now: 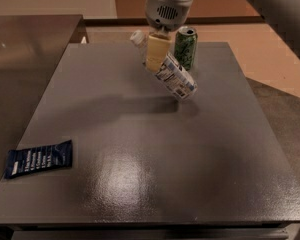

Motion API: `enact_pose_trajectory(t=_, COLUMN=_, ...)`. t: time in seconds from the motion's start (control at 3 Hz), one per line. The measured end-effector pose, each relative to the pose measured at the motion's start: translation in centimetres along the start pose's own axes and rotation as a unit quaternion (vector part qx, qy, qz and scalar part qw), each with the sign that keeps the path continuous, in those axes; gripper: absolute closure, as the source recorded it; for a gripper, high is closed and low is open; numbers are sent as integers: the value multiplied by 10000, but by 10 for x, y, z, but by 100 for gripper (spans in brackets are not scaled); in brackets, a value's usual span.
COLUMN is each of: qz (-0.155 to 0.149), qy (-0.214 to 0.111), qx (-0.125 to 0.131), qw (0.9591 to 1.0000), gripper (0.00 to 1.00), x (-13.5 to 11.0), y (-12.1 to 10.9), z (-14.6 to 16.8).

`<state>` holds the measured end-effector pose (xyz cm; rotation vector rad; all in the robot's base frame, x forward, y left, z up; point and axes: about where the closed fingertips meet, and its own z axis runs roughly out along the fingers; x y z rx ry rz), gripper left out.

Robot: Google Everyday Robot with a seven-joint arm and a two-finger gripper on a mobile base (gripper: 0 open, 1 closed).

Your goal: Knock blue plastic bottle over

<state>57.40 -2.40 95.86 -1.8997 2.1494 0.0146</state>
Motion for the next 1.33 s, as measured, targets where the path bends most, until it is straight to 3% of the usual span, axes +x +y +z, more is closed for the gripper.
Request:
enact_pose_trajectory(t=0.67, qz=-428, qy=339, qx=-197, qw=9983, gripper=13, x=-13, y=10, z=28)
enact_pose_trajectory(t=1.0, qz=-432, qy=266, qx=-117, qw=9986, gripper=0, x=-17, y=7, z=28)
enact_pose_trajectory(t=1.33, qz=-432, qy=266, qx=-116, qw=9986, gripper=0, x=-17, y=7, z=28)
